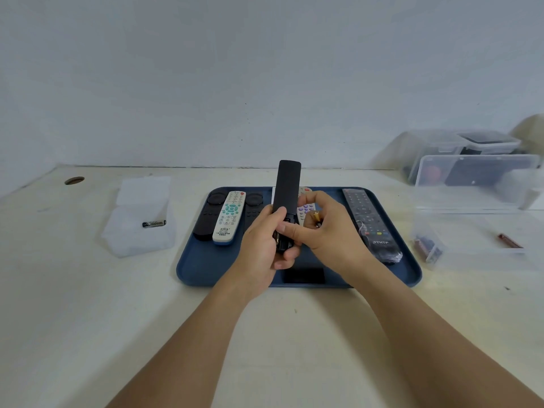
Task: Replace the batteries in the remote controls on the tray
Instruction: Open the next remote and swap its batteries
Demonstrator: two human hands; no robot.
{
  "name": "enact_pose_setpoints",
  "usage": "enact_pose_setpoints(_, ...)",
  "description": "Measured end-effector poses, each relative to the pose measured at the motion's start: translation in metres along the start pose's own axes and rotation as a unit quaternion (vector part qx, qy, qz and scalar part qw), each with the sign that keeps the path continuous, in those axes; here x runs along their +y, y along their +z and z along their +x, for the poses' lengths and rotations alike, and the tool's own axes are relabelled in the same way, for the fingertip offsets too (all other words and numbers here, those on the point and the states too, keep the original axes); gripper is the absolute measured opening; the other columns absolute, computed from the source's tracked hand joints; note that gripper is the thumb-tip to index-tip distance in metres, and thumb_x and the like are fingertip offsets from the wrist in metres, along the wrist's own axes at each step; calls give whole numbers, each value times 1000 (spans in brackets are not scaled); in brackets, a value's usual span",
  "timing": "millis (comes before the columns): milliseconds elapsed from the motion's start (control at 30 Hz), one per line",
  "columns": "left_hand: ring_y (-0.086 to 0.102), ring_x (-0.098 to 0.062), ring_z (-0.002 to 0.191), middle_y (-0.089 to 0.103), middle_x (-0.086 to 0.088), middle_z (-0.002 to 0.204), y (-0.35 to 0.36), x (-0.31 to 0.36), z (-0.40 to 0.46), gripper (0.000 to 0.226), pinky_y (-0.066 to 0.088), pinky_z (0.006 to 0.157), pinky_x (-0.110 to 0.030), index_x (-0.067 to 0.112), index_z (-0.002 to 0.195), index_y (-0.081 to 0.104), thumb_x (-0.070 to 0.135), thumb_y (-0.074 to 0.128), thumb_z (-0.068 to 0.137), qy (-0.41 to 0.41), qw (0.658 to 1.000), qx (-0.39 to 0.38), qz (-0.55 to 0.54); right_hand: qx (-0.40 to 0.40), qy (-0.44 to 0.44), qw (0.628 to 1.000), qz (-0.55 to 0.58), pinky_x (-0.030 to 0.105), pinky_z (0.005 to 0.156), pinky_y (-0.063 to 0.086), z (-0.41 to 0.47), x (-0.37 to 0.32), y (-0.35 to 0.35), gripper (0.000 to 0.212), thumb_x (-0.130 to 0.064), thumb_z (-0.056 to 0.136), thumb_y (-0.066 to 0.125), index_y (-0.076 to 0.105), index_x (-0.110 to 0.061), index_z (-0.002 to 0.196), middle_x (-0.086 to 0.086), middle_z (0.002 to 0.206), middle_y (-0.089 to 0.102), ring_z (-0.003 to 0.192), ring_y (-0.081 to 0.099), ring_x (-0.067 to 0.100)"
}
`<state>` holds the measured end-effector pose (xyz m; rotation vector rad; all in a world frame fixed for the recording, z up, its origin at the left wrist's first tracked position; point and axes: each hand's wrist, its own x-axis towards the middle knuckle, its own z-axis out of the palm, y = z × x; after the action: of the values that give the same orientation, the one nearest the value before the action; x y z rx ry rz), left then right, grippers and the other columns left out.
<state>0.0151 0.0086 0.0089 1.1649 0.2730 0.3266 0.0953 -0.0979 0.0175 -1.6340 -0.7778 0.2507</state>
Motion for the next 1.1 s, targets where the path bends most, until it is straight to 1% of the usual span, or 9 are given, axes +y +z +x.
enact_pose_setpoints(133, 33, -12, 38, 48, -5, 63, 0, 1, 2, 14, 13, 42, -21, 13, 100, 53, 19, 41, 104, -5, 1000, -1, -22, -39, 86, 989, 113, 20, 40, 27, 0, -6, -5, 31, -17, 84, 78, 61, -10, 110, 2, 57, 42, 48, 38, 10)
enact_pose_setpoints(267, 28, -11, 39, 46, -6, 62, -2, 2, 3, 11, 11, 43, -22, 16, 101, 49, 18, 38, 103, -7, 999, -10, -49, -20, 185, 960, 210, 20, 38, 15, 8, -10, -9, 11, -26, 92, 56, 55, -16, 95, 0, 61, 27, 51, 13, 13)
enact_pose_setpoints(333, 28, -10, 39, 46, -5, 63, -4, 1, 2, 12, 10, 43, -23, 17, 98, 49, 18, 38, 103, -8, 998, -16, -59, -23, 199, 951, 235, 19, 37, 14, 8, -12, -8, 17, -26, 93, 44, 56, -14, 92, 0, 61, 29, 50, 13, 12)
enact_pose_setpoints(567, 28, -10, 41, 47, -5, 64, -5, 1, 2, 16, 12, 43, -23, 12, 110, 52, 16, 37, 105, 12, 997, -3, -72, -17, 116, 962, 245, 21, 43, 22, 4, -7, -3, 25, -11, 106, 38, 59, -6, 93, 4, 63, 39, 52, 23, 13)
enact_pose_setpoints(733, 33, -11, 44, 54, -4, 68, -1, -3, 4, 20, 18, 40, -20, 8, 114, 53, 16, 36, 109, 48, 998, 42, -9, 3, 31, 989, 141, 29, 71, 40, 2, -7, -2, 21, -18, 106, 44, 63, -11, 108, 5, 87, 73, 72, 47, 22)
enact_pose_setpoints(833, 42, -13, 46, 58, -7, 70, 2, -4, 5, 23, 25, 37, -21, 6, 118, 50, 21, 34, 110, 62, 997, 55, 6, -2, 23, 989, 147, 51, 88, 46, 2, -6, -3, 18, -21, 104, 50, 58, -6, 110, 7, 100, 76, 75, 50, 28)
enact_pose_setpoints(900, 45, -14, 46, 58, -8, 72, 4, -3, 5, 26, 30, 37, -23, 5, 117, 50, 24, 34, 110, 63, 996, 64, 5, -14, 22, 987, 159, 52, 77, 46, 1, -6, -2, 17, -21, 102, 53, 54, -5, 106, 10, 103, 76, 66, 43, 30)
enact_pose_setpoints(1000, 48, -18, 49, 57, -9, 71, 5, -1, 7, 24, 33, 39, -24, 6, 104, 52, 22, 36, 109, 54, 995, 78, -26, -20, 18, 985, 172, 34, 62, 42, 2, -4, 1, 11, -17, 100, 56, 53, -6, 97, 14, 100, 76, 52, 43, 17)
enact_pose_setpoints(1100, 55, -21, 57, 58, -12, 73, 5, 0, 9, 15, 43, 45, -29, 6, 101, 52, 11, 38, 105, 57, 992, 79, -74, -7, 33, 983, 179, 42, 72, 42, 5, 1, 1, 15, -17, 99, 57, 60, -2, 98, 9, 91, 77, 65, 57, 18)
